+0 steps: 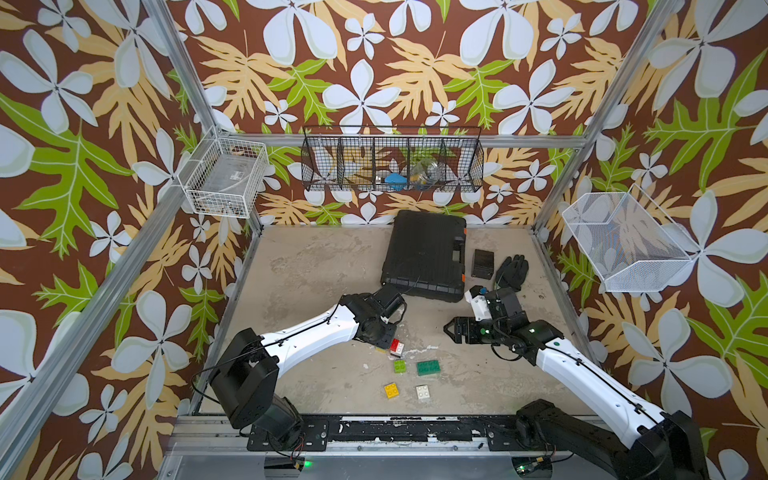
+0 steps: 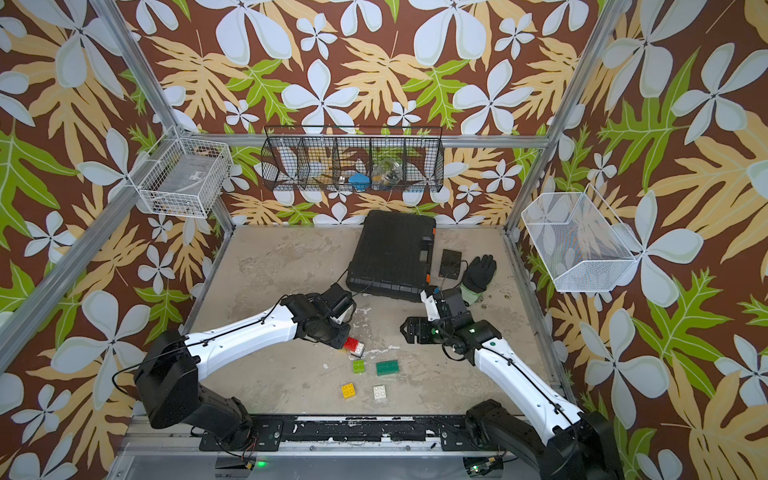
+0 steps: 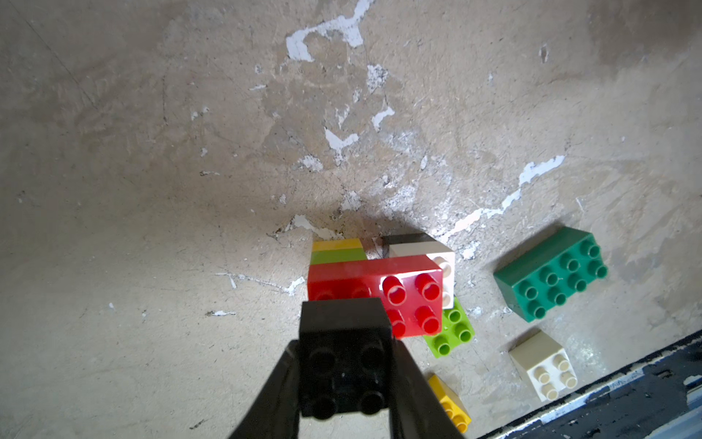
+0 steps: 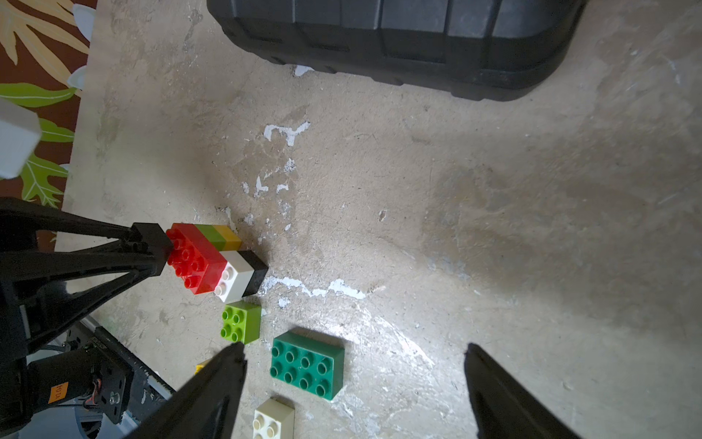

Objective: Assemble a giraffe with lego
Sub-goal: Assemble the lego brick with the lego brick.

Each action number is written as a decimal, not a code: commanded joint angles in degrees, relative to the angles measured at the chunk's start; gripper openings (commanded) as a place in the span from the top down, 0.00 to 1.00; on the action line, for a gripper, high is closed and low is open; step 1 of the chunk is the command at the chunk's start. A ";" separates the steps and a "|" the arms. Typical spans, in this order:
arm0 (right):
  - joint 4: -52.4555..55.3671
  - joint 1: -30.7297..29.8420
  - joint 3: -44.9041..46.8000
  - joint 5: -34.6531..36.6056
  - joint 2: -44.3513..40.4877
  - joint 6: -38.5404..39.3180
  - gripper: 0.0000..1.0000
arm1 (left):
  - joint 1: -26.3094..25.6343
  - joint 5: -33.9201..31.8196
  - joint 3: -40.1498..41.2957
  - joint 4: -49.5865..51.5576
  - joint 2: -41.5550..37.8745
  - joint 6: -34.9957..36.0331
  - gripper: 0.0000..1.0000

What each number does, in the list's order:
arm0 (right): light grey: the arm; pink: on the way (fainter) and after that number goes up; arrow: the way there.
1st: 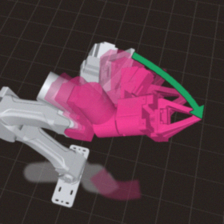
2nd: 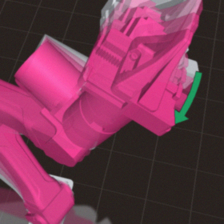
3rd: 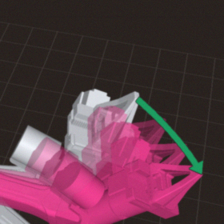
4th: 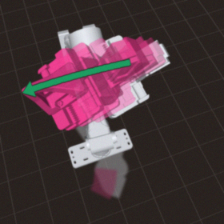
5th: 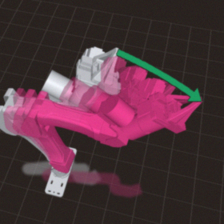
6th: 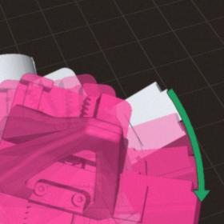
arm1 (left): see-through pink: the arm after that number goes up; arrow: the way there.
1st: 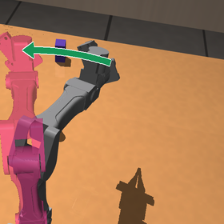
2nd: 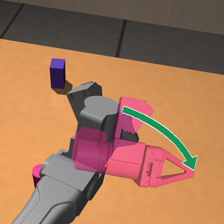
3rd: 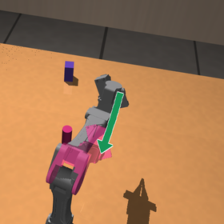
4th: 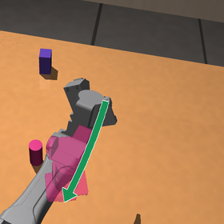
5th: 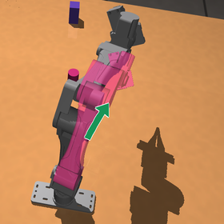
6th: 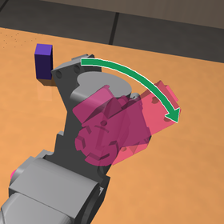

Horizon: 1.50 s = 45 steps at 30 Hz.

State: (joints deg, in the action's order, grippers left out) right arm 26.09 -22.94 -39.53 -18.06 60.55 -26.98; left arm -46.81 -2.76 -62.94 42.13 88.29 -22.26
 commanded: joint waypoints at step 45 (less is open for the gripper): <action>-0.80 1.98 -0.07 -0.36 -1.19 0.48 0.08 | 0.62 -0.23 -4.61 -0.98 4.87 0.29 0.45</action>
State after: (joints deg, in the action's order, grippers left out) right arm 25.28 -21.06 -38.94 -18.44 59.77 -26.96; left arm -46.50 -2.26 -66.28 38.65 92.99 -21.41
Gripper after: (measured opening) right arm 0.918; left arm 0.551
